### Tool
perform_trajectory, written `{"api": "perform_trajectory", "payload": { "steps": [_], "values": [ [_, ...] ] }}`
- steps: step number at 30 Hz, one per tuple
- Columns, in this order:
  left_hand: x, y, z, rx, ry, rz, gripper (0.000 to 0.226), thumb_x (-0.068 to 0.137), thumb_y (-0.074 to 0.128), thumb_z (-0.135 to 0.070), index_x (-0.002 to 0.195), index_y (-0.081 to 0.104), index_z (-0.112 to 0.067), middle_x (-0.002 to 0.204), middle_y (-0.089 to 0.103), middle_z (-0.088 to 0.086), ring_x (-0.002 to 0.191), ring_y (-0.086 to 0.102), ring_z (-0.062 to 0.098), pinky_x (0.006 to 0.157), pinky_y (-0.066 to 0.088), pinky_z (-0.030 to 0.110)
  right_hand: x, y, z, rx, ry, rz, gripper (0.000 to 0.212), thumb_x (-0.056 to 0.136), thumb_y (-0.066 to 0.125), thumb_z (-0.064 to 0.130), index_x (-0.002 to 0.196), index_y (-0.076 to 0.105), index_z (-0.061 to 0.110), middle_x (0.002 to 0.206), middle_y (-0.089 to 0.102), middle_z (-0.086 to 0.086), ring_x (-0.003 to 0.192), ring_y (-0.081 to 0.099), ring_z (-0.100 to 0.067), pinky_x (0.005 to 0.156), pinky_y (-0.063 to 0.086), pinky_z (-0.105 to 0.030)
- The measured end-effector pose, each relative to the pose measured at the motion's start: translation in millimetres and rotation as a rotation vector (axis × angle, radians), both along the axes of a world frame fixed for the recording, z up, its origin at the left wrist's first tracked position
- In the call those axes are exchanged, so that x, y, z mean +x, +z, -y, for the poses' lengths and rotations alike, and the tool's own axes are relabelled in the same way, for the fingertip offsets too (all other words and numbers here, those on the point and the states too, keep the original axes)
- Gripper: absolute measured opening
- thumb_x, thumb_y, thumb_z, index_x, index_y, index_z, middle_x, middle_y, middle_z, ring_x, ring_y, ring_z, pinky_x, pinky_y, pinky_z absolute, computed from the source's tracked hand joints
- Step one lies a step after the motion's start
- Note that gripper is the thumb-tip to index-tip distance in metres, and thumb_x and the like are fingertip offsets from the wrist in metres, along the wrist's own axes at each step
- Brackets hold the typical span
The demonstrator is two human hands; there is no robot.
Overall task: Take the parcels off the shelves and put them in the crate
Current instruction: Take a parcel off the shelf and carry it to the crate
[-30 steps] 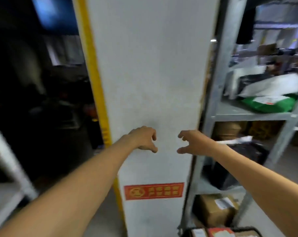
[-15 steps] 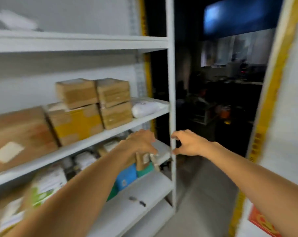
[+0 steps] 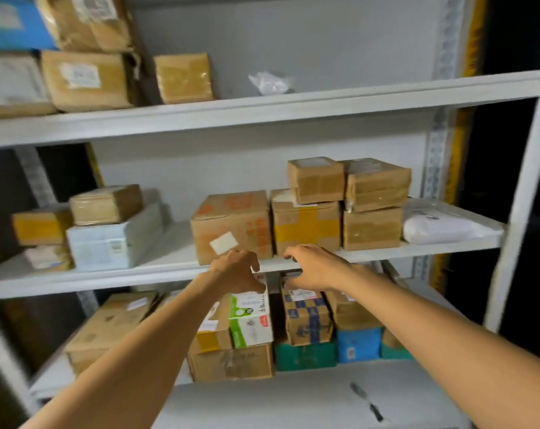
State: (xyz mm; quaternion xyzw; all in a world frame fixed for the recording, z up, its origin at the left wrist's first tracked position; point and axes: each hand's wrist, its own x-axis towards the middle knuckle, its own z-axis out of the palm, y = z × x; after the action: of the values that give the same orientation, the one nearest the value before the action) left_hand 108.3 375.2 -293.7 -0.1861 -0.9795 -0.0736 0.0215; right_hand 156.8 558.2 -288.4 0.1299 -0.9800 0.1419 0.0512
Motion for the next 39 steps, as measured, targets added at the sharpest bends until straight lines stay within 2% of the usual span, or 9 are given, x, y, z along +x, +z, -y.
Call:
{"api": "perform_trajectory", "payload": {
  "steps": [2, 6, 11, 16, 22, 27, 31, 34, 39],
  "values": [
    [-4, 2, 22, 0.0, 0.051, 0.008, 0.049, 0.072, 0.075, -0.047, 0.114, 0.059, -0.03, 0.11, 0.064, -0.004, 0.096, 0.056, 0.017, 0.071, 0.045, 0.03, -9, 5, 11, 0.003, 0.013, -0.016, 0.06, 0.083, 0.071, 0.036, 0.134, 0.047, 0.018, 0.132, 0.051, -0.003, 0.112, 0.052, -0.021, 0.081, 0.046, -0.032],
    [-17, 19, 56, -0.074, 0.065, -0.037, 0.051, 0.072, 0.074, -0.05, 0.116, 0.057, -0.032, 0.11, 0.06, -0.008, 0.091, 0.052, 0.013, 0.065, 0.038, 0.026, -30, 22, 26, 0.017, 0.017, -0.049, 0.065, 0.083, 0.071, 0.036, 0.138, 0.043, 0.017, 0.135, 0.049, -0.004, 0.12, 0.049, -0.023, 0.089, 0.044, -0.032],
    [-45, 59, 86, -0.044, 0.086, -0.134, 0.049, 0.073, 0.074, -0.05, 0.116, 0.06, -0.031, 0.113, 0.064, -0.005, 0.096, 0.061, 0.018, 0.079, 0.05, 0.032, -62, 46, 41, -0.016, -0.021, -0.126, 0.064, 0.083, 0.072, 0.032, 0.138, 0.042, 0.018, 0.136, 0.05, -0.005, 0.12, 0.05, -0.023, 0.094, 0.046, -0.037],
    [-80, 82, 107, -0.011, 0.092, -0.254, 0.041, 0.076, 0.071, -0.051, 0.11, 0.062, -0.031, 0.112, 0.065, -0.002, 0.095, 0.062, 0.021, 0.076, 0.05, 0.031, -93, 64, 57, -0.037, -0.115, -0.219, 0.064, 0.086, 0.065, 0.036, 0.142, 0.037, 0.019, 0.144, 0.041, -0.006, 0.131, 0.04, -0.025, 0.102, 0.039, -0.039],
    [-128, 87, 105, 0.065, 0.115, -0.291, 0.041, 0.085, 0.061, -0.055, 0.112, 0.065, -0.024, 0.108, 0.066, 0.004, 0.093, 0.063, 0.026, 0.071, 0.043, 0.031, -131, 73, 74, -0.043, -0.256, -0.205, 0.062, 0.091, 0.059, 0.04, 0.142, 0.038, 0.012, 0.14, 0.044, -0.01, 0.13, 0.042, -0.027, 0.102, 0.04, -0.038],
    [-165, 77, 96, 0.279, 0.164, -0.048, 0.053, 0.086, 0.064, -0.051, 0.122, 0.055, -0.013, 0.118, 0.061, 0.01, 0.095, 0.059, 0.026, 0.074, 0.045, 0.031, -159, 67, 83, -0.13, -0.328, -0.12, 0.063, 0.095, 0.054, 0.042, 0.145, 0.034, 0.008, 0.154, 0.03, -0.012, 0.142, 0.029, -0.027, 0.111, 0.031, -0.039],
    [-182, 74, 92, 0.65, 0.235, 0.258, 0.045, 0.077, 0.08, -0.036, 0.093, 0.057, -0.001, 0.09, 0.065, 0.014, 0.071, 0.06, 0.025, 0.065, 0.056, 0.036, -177, 61, 87, -0.217, -0.342, -0.094, 0.052, 0.095, 0.056, 0.041, 0.132, 0.047, 0.006, 0.14, 0.046, -0.012, 0.13, 0.043, -0.026, 0.101, 0.039, -0.037],
    [-185, 73, 93, 0.664, 0.286, 0.289, 0.042, 0.079, 0.079, -0.033, 0.081, 0.044, -0.009, 0.077, 0.054, 0.007, 0.062, 0.054, 0.018, 0.049, 0.049, 0.027, -183, 68, 86, -0.273, -0.364, -0.032, 0.058, 0.089, 0.065, 0.039, 0.133, 0.044, 0.006, 0.135, 0.05, -0.011, 0.122, 0.05, -0.025, 0.095, 0.044, -0.033],
    [-171, 74, 95, 0.581, 0.252, 0.324, 0.042, 0.084, 0.074, -0.026, 0.099, 0.04, -0.008, 0.083, 0.05, 0.007, 0.069, 0.054, 0.017, 0.059, 0.051, 0.026, -179, 75, 90, -0.351, -0.45, 0.052, 0.076, 0.073, 0.083, 0.035, 0.133, 0.042, 0.012, 0.135, 0.05, -0.007, 0.126, 0.046, -0.027, 0.102, 0.042, -0.038]
  ]
}}
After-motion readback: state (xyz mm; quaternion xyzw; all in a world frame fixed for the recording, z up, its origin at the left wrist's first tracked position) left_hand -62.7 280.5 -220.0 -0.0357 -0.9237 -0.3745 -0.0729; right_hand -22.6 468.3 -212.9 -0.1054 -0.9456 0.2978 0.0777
